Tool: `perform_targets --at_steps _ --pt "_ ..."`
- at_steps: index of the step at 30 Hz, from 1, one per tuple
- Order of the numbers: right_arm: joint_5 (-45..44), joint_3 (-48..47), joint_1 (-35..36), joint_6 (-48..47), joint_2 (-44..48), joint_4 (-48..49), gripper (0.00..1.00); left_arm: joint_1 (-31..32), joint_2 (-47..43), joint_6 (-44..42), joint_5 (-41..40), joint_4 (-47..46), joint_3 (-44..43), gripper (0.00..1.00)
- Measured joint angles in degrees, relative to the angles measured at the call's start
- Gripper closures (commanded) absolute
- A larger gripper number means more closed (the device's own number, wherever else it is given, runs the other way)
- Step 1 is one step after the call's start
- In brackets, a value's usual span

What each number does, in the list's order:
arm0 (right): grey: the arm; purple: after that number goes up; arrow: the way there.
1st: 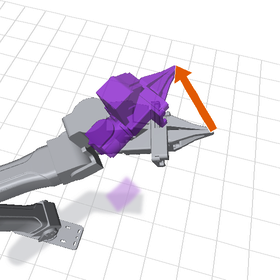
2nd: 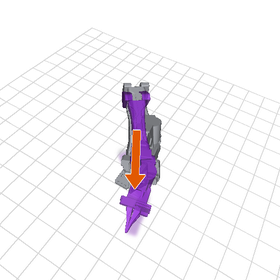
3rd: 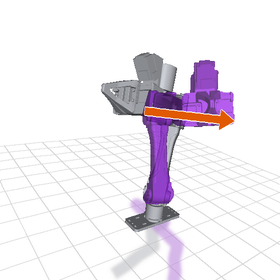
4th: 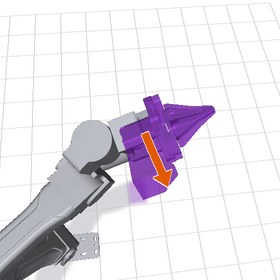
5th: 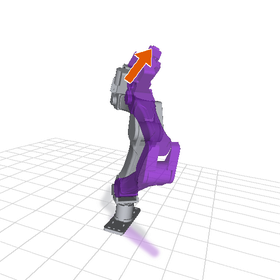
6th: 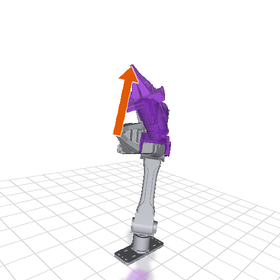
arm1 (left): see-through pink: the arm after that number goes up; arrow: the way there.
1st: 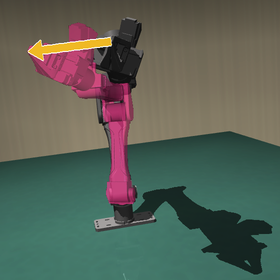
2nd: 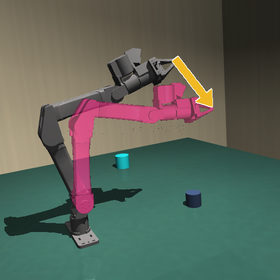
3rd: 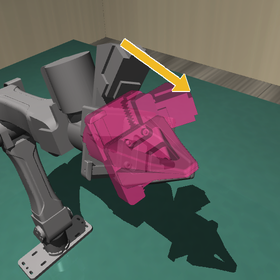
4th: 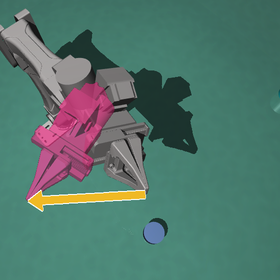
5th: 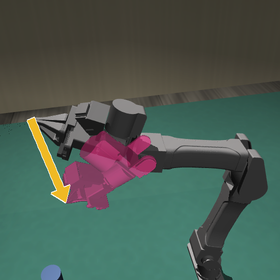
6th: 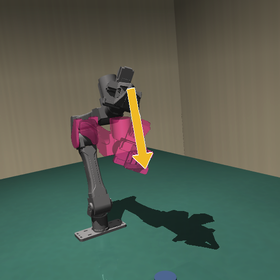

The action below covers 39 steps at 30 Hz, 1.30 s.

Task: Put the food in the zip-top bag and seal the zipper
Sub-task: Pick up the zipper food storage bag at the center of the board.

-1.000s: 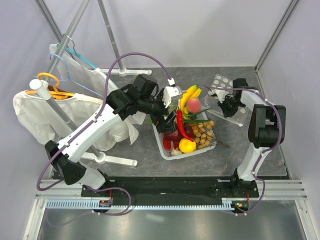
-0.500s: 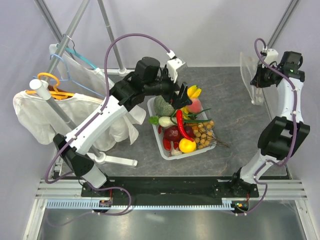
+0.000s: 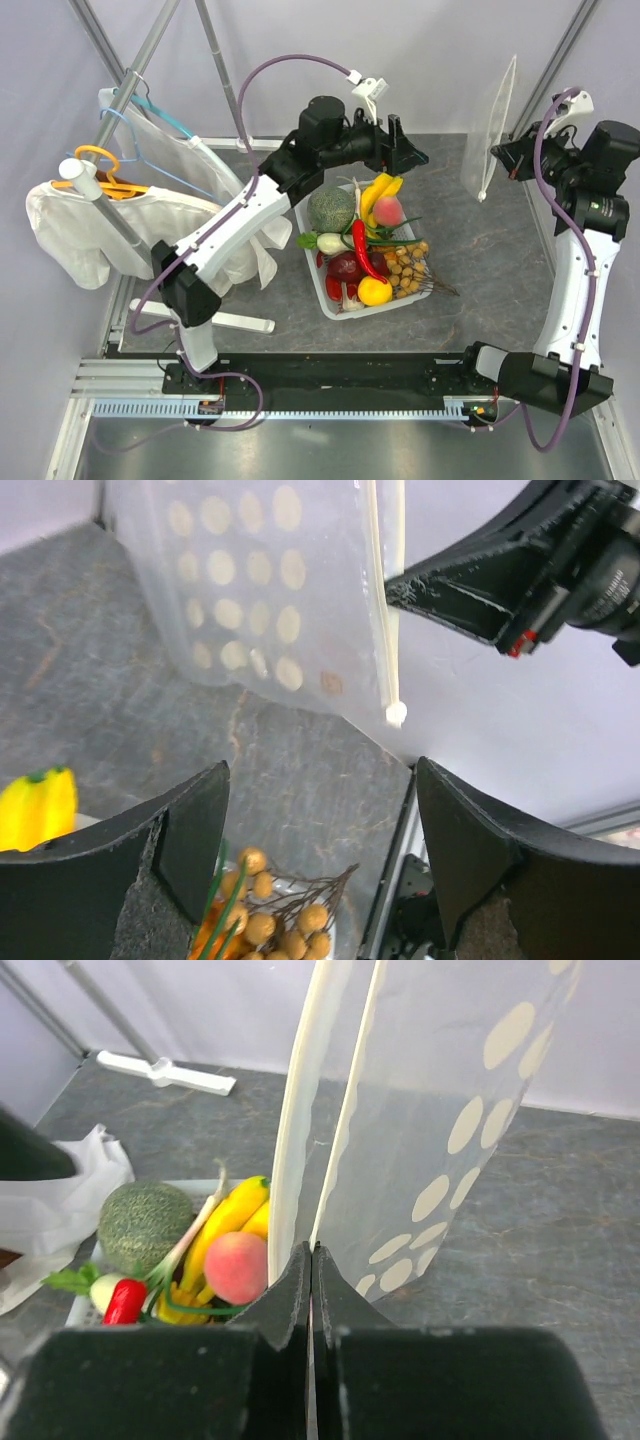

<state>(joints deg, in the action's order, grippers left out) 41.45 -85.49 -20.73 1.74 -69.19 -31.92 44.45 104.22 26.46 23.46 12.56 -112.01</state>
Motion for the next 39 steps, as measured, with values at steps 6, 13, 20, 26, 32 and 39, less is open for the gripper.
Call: perform_targets --at_steps 6,13,20,26,32,39 --pt "1.57 1.84 3.39 -2.03 0.85 -2.38 1.00 2.03 3.76 5.64 0.31 -3.37 -0.85 0.19" --pt "-1.40 5.49 12.63 -6.08 2.29 -5.86 1.00 3.58 5.88 10.16 0.74 -7.43 -1.51 0.29" --pt "-2.93 6.14 15.23 -7.63 4.50 -6.69 1.00 3.69 9.03 11.21 -1.16 -7.87 -1.84 0.39" --pt "-2.64 6.14 16.41 -8.76 4.81 -7.72 1.00 3.69 10.73 11.19 -5.35 -5.35 -2.97 0.41" --pt "-2.91 6.14 17.59 -9.97 4.81 -9.44 1.00 3.69 10.82 11.17 -8.59 -4.83 -3.91 0.56" --pt "-4.52 6.21 18.27 -9.88 4.81 -9.92 0.56 3.69 10.86 10.08 -10.93 -2.23 -4.28 0.98"
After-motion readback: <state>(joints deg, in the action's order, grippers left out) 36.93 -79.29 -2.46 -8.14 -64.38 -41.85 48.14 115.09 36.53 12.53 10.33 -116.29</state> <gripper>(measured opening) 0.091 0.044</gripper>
